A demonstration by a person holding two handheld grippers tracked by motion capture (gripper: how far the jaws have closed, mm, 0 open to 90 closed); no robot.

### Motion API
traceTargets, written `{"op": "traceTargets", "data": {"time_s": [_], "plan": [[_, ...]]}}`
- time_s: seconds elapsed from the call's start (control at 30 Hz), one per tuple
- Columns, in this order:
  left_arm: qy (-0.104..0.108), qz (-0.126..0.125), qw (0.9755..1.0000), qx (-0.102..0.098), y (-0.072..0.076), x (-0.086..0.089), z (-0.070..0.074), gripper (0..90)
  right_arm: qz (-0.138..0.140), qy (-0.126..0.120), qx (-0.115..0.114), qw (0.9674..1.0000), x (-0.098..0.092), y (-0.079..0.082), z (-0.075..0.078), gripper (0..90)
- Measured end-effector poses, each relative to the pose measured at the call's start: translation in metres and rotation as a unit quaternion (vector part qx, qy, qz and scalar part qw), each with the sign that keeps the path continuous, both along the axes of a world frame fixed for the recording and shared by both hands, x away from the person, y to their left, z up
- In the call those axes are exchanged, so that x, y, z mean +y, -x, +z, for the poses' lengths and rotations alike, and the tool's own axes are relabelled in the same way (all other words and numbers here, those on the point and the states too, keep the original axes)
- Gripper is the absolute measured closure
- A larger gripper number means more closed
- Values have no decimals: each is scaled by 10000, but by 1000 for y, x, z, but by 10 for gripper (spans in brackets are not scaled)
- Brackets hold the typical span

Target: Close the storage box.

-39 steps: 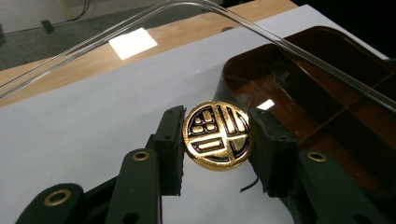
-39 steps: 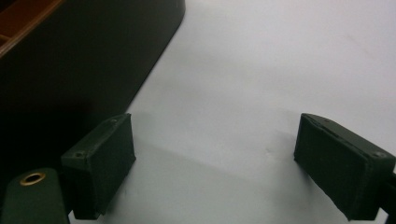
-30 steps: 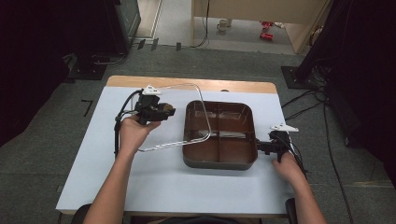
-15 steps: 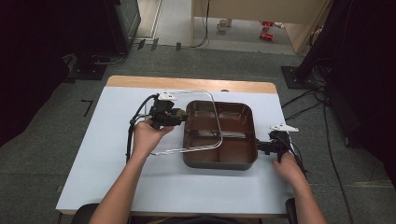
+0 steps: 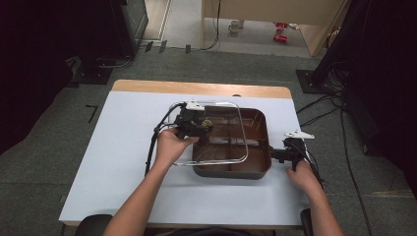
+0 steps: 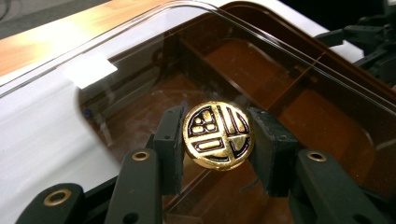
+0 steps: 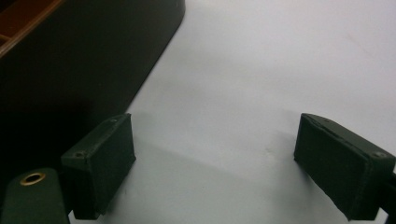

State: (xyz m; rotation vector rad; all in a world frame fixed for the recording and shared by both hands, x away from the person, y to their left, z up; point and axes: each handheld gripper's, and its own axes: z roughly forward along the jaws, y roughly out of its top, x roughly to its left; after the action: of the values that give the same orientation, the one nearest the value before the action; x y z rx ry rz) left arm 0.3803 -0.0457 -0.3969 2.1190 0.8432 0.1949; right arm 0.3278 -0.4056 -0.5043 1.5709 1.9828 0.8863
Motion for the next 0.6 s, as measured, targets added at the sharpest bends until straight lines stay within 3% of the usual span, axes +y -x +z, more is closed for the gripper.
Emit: {"op": "traceTargets", "data": {"time_s": [0.37, 0.6], "plan": [[-90, -273, 9996, 37, 0, -39, -8, 594, -3, -2, -3, 10000, 0, 0, 0, 118], [-308, -392, 9987, 55, 2, -60, -16, 593, -2, 1, -5, 10000, 0, 0, 0, 118]]}}
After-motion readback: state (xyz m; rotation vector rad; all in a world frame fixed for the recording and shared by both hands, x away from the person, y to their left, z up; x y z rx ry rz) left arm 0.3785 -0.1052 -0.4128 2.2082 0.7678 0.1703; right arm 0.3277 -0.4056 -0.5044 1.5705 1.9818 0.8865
